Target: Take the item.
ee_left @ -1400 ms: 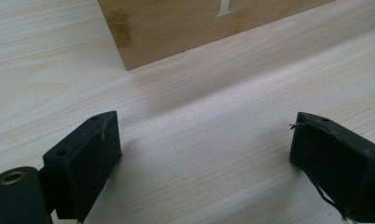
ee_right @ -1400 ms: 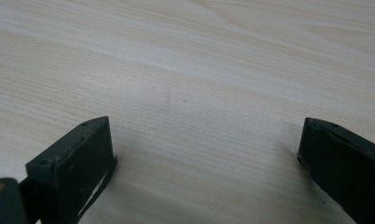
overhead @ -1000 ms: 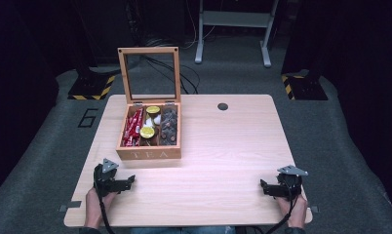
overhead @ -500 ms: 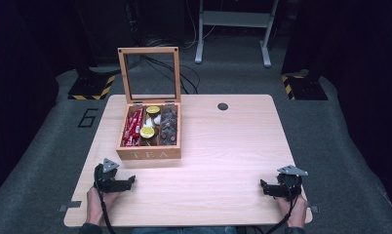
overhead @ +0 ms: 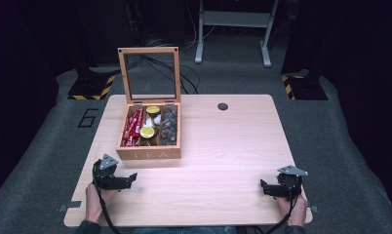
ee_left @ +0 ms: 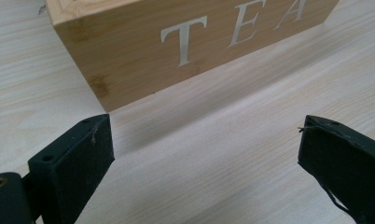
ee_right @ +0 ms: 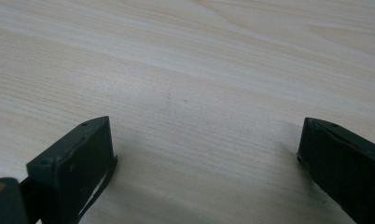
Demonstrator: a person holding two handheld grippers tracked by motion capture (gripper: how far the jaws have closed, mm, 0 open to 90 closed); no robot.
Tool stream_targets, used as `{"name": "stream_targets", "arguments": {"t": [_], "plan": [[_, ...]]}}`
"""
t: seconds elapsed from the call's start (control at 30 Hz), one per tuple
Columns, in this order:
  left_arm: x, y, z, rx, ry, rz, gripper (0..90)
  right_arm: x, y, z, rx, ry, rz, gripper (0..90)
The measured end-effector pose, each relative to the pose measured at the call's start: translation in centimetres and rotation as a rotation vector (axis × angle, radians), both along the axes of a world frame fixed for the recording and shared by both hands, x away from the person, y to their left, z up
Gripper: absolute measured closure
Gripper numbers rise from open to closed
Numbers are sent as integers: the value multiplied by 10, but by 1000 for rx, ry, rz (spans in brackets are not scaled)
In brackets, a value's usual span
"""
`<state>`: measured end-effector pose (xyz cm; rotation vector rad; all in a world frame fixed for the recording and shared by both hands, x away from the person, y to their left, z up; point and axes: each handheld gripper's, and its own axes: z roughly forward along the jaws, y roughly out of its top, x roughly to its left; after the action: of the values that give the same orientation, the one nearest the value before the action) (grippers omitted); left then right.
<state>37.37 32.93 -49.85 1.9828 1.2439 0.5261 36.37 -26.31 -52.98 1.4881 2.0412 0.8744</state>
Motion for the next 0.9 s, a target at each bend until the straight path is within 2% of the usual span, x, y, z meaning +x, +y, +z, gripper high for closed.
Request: {"name": "stream_targets", "arguments": {"t": [0.1,0.2,0.6,0.87,0.9], "plan": [[3,2,6,-30,5,5,34,0,0,0,0,0,0,28],[4,2,12,-42,-4,5,34,0,0,0,0,0,0,28],[12,-7,38,-25,-52,-15,32,0,0,0,0,0,-1,28],[20,-17,54,-16,-75,-47,33,0,0,0,0,-1,-1,28],[20,-18,55,-15,-69,-50,31,0,0,0,0,0,0,28]]}}
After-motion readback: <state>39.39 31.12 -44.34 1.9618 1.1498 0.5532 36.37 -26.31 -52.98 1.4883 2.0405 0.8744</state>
